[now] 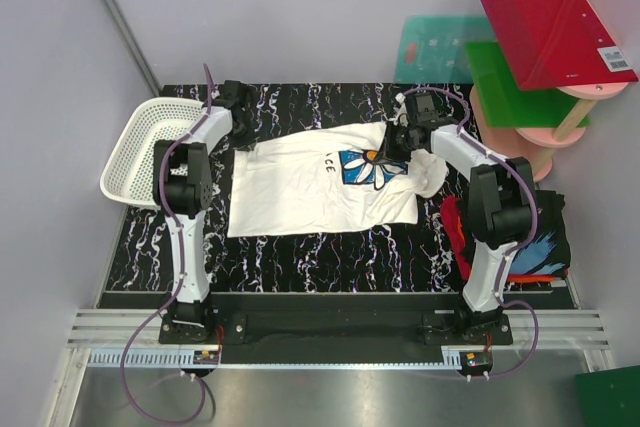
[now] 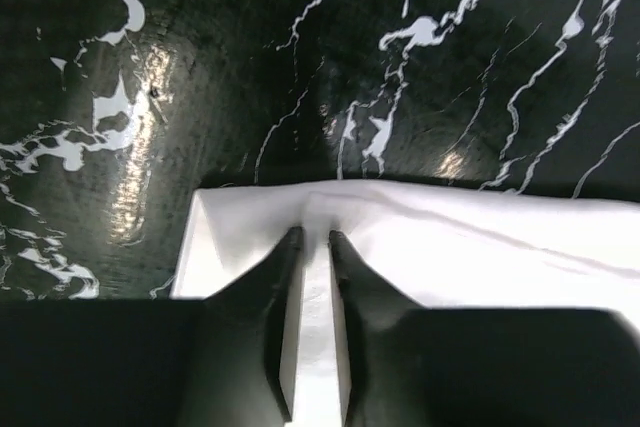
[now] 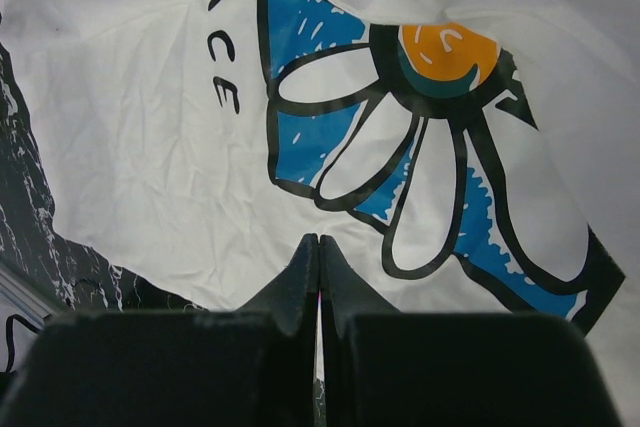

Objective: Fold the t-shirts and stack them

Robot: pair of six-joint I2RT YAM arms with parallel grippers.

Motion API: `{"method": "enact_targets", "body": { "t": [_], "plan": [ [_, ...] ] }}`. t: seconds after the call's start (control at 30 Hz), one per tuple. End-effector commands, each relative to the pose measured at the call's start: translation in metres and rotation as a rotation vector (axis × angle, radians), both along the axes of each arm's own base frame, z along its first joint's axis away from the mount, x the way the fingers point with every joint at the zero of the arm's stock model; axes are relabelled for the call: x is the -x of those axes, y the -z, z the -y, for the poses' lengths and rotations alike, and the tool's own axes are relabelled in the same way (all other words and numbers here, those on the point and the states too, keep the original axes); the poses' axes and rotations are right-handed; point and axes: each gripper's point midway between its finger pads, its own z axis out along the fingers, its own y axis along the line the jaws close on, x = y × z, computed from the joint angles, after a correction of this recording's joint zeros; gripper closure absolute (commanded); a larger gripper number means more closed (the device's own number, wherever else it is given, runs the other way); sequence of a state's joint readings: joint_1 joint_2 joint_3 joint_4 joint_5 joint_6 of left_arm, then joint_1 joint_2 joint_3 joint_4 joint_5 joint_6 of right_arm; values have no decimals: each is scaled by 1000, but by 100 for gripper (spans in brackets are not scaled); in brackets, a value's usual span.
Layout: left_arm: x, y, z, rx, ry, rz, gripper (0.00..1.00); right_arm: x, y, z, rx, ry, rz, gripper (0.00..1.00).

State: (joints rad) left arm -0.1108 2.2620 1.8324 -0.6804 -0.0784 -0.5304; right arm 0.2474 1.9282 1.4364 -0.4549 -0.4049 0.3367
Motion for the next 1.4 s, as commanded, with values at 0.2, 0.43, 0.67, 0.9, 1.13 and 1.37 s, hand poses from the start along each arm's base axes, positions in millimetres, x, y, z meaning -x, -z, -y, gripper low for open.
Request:
{"method": "enact_targets", "body": {
  "t": [0.2, 0.43, 0.67, 0.9, 1.13, 1.37],
  "plan": [
    [-6, -31, -2, 9, -9, 86, 100, 6, 3, -16, -25, -44, 1, 100],
    [27, -62, -9, -20, 12, 109, 100, 11, 8, -17, -25, -48, -9, 100],
    [77, -65, -8, 1, 35, 28, 100, 14, 13, -18, -28, -51, -21, 100],
    [127, -27, -2, 0, 105, -160, 100, 14, 17, -19, -29, -52, -27, 100],
    [158, -10, -42, -206, -15, -279, 100, 14, 21, -21, -35, -54, -37, 100],
    [124, -54, -68, -344, -120, -161, 100, 16, 27, -22, -33, -55, -50, 100]
  ]
}}
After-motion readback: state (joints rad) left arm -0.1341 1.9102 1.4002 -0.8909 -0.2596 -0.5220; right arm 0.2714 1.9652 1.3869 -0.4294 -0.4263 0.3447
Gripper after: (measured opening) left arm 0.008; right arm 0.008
